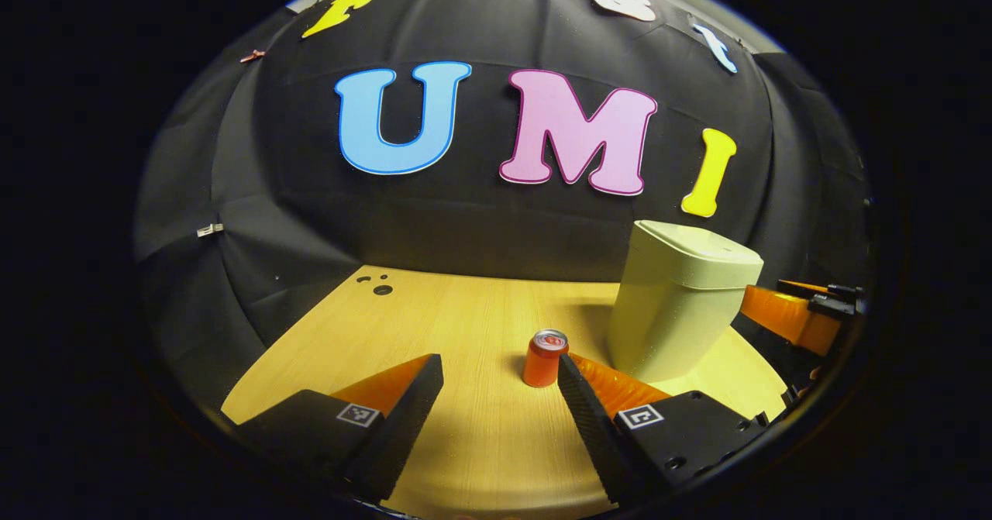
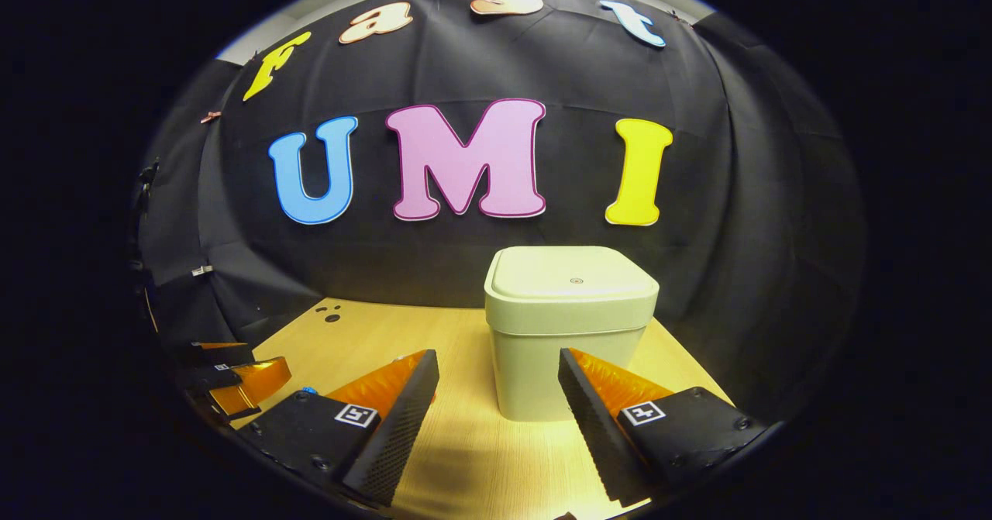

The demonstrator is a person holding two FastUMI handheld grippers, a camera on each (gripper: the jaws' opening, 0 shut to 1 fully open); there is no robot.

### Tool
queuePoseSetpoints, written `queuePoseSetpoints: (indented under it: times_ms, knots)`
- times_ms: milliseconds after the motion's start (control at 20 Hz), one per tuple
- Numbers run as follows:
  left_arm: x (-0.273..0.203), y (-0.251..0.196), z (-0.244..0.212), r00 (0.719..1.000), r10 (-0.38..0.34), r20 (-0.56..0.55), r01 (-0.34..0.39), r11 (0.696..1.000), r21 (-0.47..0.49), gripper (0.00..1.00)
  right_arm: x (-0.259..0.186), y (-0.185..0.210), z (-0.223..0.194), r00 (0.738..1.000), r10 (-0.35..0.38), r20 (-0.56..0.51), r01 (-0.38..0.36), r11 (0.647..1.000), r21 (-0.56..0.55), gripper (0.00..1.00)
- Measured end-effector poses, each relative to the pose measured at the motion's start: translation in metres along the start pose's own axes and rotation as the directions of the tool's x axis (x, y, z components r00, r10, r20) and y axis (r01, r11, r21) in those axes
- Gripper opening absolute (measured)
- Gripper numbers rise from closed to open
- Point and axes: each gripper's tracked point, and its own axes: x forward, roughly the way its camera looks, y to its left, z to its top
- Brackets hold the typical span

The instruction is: Press the lid of the desktop garbage bin to open it, pick up the crumpled paper on the desktop and throw it into the bin, then pick up the pop can on the desktop and drop it into the bin, and finally close the garbage bin lid.

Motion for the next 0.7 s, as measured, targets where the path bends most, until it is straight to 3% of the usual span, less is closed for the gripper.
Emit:
queuePoseSetpoints:
  times_ms: [150, 400, 550, 600, 650, 700]
  knots:
    - [0.003, 0.000, 0.000, 1.000, -0.002, -0.001, 0.002, 1.000, 0.003, 0.95, 0.000, 0.003, 0.003, 1.000, 0.005, 0.009, -0.005, 1.000, -0.002, 0.98]
    - [0.004, 0.002, -0.001, 1.000, -0.005, -0.003, 0.005, 1.000, 0.005, 0.96, 0.000, 0.009, 0.003, 1.000, 0.019, 0.006, -0.019, 1.000, -0.005, 0.62]
    - [0.003, 0.000, -0.001, 1.000, -0.013, 0.000, 0.013, 1.000, 0.019, 0.96, 0.001, 0.015, -0.002, 0.999, 0.037, -0.015, -0.037, 0.999, -0.023, 0.32]
    - [0.003, -0.001, -0.001, 1.000, -0.016, -0.001, 0.016, 1.000, 0.018, 0.96, 0.001, 0.016, -0.002, 0.999, 0.045, -0.018, -0.045, 0.999, -0.030, 0.32]
    - [0.002, -0.001, -0.001, 1.000, -0.017, 0.000, 0.017, 1.000, 0.017, 0.96, 0.000, 0.019, -0.001, 0.998, 0.058, -0.020, -0.058, 0.998, -0.029, 0.21]
    - [0.002, -0.002, 0.000, 1.000, -0.021, 0.003, 0.021, 1.000, 0.016, 0.96, 0.002, 0.020, -0.003, 0.997, 0.066, -0.028, -0.067, 0.997, -0.027, 0.17]
